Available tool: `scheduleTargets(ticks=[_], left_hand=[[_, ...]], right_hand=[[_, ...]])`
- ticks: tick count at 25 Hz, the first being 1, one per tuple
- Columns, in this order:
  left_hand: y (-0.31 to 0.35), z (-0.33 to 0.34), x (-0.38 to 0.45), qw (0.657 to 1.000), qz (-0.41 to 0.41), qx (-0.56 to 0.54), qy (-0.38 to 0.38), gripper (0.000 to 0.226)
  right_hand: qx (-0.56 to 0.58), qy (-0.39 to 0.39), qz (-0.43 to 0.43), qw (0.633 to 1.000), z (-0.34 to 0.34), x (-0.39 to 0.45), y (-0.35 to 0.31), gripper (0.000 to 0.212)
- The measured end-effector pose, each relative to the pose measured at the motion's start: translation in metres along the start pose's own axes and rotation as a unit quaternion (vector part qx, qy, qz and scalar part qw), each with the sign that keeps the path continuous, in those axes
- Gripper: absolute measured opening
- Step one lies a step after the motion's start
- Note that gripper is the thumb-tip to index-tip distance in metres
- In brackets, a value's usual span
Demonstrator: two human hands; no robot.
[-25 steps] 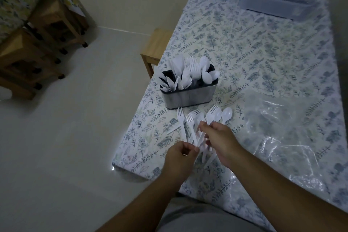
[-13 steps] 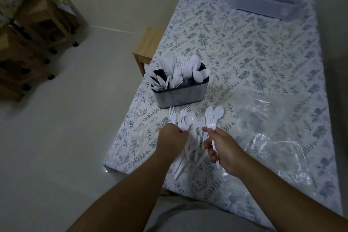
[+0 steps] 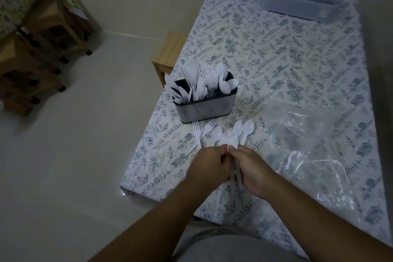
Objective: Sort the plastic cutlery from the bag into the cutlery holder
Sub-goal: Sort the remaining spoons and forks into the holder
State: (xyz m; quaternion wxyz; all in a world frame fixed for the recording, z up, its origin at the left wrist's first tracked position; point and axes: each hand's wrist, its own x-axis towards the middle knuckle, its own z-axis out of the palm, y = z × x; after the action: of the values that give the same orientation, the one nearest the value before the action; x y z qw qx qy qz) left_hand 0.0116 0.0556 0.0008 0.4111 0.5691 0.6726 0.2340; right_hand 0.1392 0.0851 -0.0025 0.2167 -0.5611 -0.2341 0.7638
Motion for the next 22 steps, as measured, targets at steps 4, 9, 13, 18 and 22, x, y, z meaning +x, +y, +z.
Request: scheduleTargets(ticks=[4, 9, 13, 18, 22], left_hand=[[-0.014, -0.013, 0.005, 0.995, -0.075, 0.025, 0.068, 0.027], [-0.039, -0.015, 0.012, 0.978, -0.165, 0.059, 0.116, 0.026], [-0.048, -0.013, 0.021, 0.974, -0.186, 0.043, 0.117, 0.018], [-0.049, -0.019, 0.024, 0.969, -0.205, 0.030, 0.132, 0.023], [-0.045, -0.020, 0.042, 0.971, -0.201, 0.075, 0.107, 0.029]], right_hand=[[-0.082, 0.050, 0.002, 0.995, -0.007, -0.006, 0.000, 0.044], [-0.115, 0.081, 0.005, 0.990, -0.015, -0.003, 0.007, 0.041], [-0.063, 0.046, 0.022, 0.997, -0.015, 0.000, 0.010, 0.025], [-0.051, 0.040, 0.028, 0.998, -0.016, 0.001, 0.010, 0.023], [-0.059, 0.047, 0.028, 0.997, -0.014, 0.001, 0.014, 0.024]])
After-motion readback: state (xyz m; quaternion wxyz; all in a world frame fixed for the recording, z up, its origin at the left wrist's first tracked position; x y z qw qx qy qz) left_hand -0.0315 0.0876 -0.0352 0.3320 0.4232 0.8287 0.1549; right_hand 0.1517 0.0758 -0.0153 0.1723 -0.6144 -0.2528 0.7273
